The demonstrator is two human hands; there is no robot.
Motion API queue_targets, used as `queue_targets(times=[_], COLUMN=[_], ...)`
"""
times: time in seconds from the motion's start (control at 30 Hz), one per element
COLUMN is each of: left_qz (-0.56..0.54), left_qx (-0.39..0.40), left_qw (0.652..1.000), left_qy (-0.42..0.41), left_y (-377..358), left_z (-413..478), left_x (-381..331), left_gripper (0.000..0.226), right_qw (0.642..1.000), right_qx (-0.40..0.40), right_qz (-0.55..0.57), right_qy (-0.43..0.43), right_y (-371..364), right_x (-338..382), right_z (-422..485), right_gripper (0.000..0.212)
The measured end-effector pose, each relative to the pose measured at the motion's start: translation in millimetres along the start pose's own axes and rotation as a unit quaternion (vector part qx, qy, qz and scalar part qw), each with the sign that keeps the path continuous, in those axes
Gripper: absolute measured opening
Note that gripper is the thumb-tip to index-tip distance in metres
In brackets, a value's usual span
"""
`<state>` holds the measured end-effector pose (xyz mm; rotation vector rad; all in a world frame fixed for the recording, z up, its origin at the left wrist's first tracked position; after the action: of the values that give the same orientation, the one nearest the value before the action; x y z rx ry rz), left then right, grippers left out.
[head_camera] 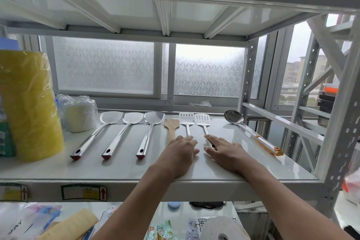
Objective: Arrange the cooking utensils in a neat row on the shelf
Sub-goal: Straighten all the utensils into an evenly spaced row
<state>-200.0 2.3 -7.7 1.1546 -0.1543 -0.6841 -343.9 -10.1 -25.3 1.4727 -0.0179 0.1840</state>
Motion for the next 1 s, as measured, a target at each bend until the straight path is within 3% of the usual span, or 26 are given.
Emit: queue_targets(times=[0.33,0.7,0.9,0.93,1.0], left_qz=[0.0,0.02,0.011,0.01,0.007], left_qx=[0.002,0.008,-0.01,-0.016,-0.024], left_qw=[1.0,1.0,1.0,1.0,1.0], left_qy=[0.002,0.02,0.014,0.012,0.01], left_y=[-0.2,3.4,10.4,12.5,14.5], left_z=[-0.1,-2.9,-6.5,-7.1,-7.7], left_x=[0.2,-0.6,-2.7,-3.4,-4.7], left_gripper=[0.03,0.045,0.046,0.046,0.046], right_qw=[1.0,0.999,0.973,0.966,0.965], right_qx=[-0.003,-0.018,-0.132,-0.165,-0.224], right_qz=[0.001,0.027,0.187,0.192,0.102], right_qy=[-0.001,-0.009,-0.03,-0.042,-0.09], right_y=[1.7,2.5,29.6,36.7,52.6], right_x=[0.8,-2.5,-16.1,-23.9,-45.1], right_z=[-1.7,0.3,-6.2,-9.2,-19.4], right_gripper=[0.059,0.068,0.066,0.06,0.049])
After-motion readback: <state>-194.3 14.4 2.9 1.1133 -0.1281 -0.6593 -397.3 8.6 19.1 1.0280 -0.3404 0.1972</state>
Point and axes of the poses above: each hand's wrist, its own z-axis towards the middle knuckle, its own y-axis out of the back of the hand, x = y × z, the point moved 9 cm from there along z, towards the middle knuckle, and after that the axes turned 5 degrees about -z, right-handed, at the moved point
